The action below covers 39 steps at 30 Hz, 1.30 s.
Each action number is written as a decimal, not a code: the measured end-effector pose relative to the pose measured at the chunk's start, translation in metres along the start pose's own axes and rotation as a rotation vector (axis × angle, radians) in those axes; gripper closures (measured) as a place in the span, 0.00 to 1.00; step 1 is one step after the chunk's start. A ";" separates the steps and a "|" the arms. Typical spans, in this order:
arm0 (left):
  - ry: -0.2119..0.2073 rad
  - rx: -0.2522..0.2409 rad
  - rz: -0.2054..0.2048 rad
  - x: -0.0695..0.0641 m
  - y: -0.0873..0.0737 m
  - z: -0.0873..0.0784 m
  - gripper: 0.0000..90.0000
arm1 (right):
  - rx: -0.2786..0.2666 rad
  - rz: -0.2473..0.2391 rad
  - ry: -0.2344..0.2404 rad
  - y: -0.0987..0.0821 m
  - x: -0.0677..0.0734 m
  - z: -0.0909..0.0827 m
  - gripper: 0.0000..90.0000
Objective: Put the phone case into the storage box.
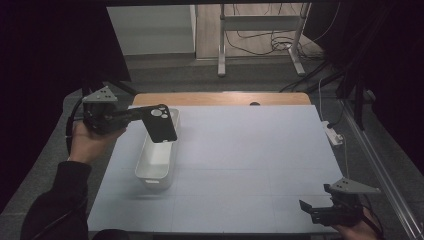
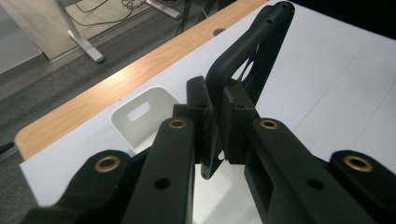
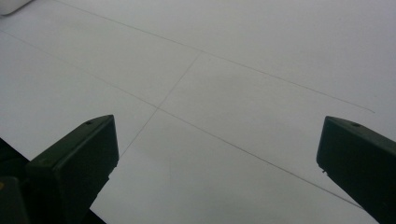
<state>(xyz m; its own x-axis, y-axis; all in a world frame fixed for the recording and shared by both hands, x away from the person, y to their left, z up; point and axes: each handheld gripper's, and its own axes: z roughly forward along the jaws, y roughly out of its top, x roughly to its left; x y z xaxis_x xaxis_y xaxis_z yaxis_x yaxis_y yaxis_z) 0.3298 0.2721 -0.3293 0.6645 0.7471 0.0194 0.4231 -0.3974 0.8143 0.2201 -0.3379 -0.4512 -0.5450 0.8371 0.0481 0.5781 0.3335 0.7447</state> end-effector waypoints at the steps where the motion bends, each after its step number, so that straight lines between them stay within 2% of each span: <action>1: 0.002 0.001 -0.003 0.003 0.000 0.001 0.92 | 0.001 0.002 0.001 0.000 0.000 0.000 0.00; 10: 0.018 0.011 -0.006 0.019 -0.003 0.012 0.92 | 0.009 0.001 0.006 0.000 -0.001 0.001 0.00; 27: 0.035 0.039 -0.011 0.035 -0.003 0.037 0.92 | 0.013 0.008 0.012 0.000 -0.001 0.001 0.00; 39: 0.048 0.034 -0.056 0.049 -0.013 0.055 0.92 | 0.023 0.007 0.015 0.000 -0.001 0.002 0.00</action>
<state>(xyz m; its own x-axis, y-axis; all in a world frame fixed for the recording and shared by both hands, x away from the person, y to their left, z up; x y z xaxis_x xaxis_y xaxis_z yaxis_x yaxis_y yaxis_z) 0.3905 0.2845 -0.3704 0.6093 0.7930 0.0024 0.4802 -0.3714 0.7946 0.2222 -0.3383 -0.4527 -0.5500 0.8328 0.0636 0.5954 0.3375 0.7291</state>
